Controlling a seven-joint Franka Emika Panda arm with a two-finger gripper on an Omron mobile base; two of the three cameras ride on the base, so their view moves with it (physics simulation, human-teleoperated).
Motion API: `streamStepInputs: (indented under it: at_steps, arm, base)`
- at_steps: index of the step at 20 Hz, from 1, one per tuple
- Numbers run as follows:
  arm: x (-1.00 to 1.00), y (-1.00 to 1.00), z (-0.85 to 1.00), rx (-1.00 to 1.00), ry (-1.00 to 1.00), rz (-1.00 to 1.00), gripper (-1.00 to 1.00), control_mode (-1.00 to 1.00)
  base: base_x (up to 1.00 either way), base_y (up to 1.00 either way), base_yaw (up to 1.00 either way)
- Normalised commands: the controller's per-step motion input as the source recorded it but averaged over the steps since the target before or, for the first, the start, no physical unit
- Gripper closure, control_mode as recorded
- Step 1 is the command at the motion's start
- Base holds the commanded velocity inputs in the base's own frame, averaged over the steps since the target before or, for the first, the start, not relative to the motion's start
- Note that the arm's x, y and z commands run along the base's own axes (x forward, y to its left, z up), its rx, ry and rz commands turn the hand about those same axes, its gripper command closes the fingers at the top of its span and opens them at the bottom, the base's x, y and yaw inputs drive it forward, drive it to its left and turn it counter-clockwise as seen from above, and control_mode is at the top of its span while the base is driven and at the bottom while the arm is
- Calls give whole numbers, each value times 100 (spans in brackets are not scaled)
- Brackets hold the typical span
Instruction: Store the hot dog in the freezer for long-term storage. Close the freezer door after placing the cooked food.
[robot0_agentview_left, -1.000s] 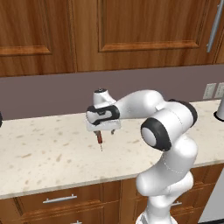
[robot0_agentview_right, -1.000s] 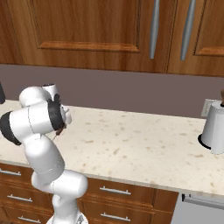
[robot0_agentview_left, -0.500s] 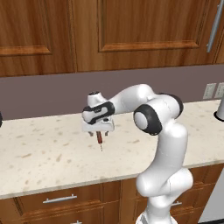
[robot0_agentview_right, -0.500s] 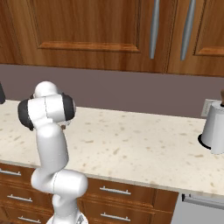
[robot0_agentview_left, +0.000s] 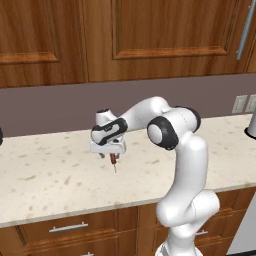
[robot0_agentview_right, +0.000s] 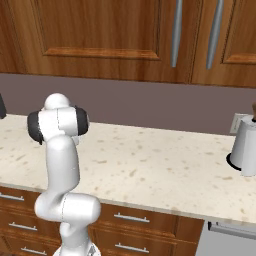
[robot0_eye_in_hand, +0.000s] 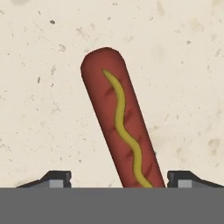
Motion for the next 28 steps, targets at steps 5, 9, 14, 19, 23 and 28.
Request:
streamStepInputs:
  at_steps: [5, 9, 14, 19, 23, 28]
  arm:
    - [-1, -5, -23, 0, 0, -1, -100, -100]
    - [-1, -2, -18, 1, 0, 0, 100, -100]
    - [0, 0, -10, 0, 0, 0, 100, -100]
    - [0, -53, 0, 3, 0, 0, 100, -100]
    - [0, -100, 22, 24, -7, 0, 100, -100]
    - [-15, -100, 8, 33, 0, 2, 100, -100]
  base:
    - [0, 0, 0]
    - [0, 0, 0]
    - [0, 0, 0]
    - [0, 0, 0]
    - [0, 0, 0]
    - [0, 0, 0]
